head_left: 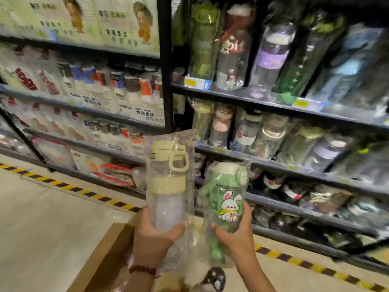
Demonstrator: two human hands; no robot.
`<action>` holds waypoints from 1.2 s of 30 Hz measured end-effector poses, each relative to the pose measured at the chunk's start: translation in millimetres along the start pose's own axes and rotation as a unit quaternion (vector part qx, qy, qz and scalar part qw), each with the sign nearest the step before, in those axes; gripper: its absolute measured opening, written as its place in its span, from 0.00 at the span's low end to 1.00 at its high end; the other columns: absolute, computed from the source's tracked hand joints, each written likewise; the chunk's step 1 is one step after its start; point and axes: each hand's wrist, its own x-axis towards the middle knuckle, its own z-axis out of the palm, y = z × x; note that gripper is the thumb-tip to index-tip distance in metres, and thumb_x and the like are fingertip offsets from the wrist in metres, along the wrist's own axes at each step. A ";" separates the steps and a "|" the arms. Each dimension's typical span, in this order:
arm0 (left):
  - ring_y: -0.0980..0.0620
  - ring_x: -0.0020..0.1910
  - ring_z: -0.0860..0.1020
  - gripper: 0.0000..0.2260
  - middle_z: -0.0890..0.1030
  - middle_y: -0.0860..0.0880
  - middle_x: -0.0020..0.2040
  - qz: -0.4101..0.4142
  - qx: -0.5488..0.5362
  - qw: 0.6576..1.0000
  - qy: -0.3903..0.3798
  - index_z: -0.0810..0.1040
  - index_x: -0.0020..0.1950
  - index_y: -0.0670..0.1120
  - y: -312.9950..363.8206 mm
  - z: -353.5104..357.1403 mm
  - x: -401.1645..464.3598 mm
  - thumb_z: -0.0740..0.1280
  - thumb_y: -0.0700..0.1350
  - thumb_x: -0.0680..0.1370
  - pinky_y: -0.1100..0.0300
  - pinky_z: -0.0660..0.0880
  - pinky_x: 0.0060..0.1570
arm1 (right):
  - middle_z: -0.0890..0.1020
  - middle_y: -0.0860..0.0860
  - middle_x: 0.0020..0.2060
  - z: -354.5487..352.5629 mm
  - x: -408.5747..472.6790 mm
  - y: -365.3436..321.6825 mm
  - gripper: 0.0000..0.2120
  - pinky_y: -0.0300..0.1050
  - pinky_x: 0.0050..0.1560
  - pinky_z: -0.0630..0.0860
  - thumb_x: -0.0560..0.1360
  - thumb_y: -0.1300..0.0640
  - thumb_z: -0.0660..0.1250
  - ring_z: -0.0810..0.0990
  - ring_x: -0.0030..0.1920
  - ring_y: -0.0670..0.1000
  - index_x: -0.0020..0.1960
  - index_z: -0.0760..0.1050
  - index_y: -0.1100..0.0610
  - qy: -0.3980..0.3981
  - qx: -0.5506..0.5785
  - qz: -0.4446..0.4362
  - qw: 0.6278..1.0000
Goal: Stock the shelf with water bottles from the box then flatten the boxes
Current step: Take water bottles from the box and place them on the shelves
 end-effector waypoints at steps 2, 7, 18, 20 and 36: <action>0.47 0.53 0.77 0.41 0.79 0.50 0.54 0.005 0.005 0.998 -0.066 0.70 0.63 0.49 6.8 25.9 -6.6 0.80 0.53 0.52 0.50 0.74 0.56 | 0.73 0.46 0.59 -30.0 -5.8 1.7 0.45 0.43 0.57 0.71 0.63 0.67 0.78 0.75 0.55 0.41 0.71 0.57 0.48 0.057 0.007 -0.004 0.998; 0.50 0.53 0.78 0.45 0.79 0.51 0.55 0.033 0.024 0.986 -0.159 0.70 0.61 0.49 24.8 96.7 -26.4 0.76 0.60 0.47 0.52 0.75 0.53 | 0.76 0.49 0.57 -104.5 -14.3 10.9 0.45 0.44 0.57 0.73 0.63 0.68 0.79 0.76 0.53 0.43 0.71 0.58 0.51 0.170 0.030 -0.010 0.985; 0.55 0.47 0.76 0.31 0.76 0.55 0.48 0.090 0.010 0.973 -0.213 0.70 0.57 0.50 61.6 276.7 -84.7 0.81 0.42 0.60 0.61 0.70 0.43 | 0.75 0.50 0.59 -284.3 14.9 14.9 0.43 0.32 0.45 0.75 0.64 0.66 0.78 0.75 0.54 0.40 0.71 0.58 0.51 0.227 0.039 -0.029 0.973; 0.60 0.47 0.75 0.29 0.76 0.57 0.47 0.102 0.005 0.971 -0.218 0.69 0.55 0.52 73.1 306.1 -92.2 0.81 0.41 0.61 0.62 0.70 0.41 | 0.74 0.51 0.60 -310.9 24.5 10.2 0.46 0.31 0.46 0.74 0.59 0.60 0.79 0.76 0.55 0.41 0.71 0.59 0.51 0.229 0.034 -0.040 0.972; 0.71 0.47 0.76 0.31 0.77 0.59 0.50 0.256 -0.077 0.936 -0.230 0.70 0.52 0.60 204.7 444.7 -55.6 0.76 0.57 0.52 0.68 0.73 0.44 | 0.63 0.30 0.58 -410.4 153.8 -99.8 0.41 0.23 0.50 0.68 0.61 0.53 0.77 0.68 0.53 0.24 0.61 0.53 0.34 0.246 0.028 -0.204 0.947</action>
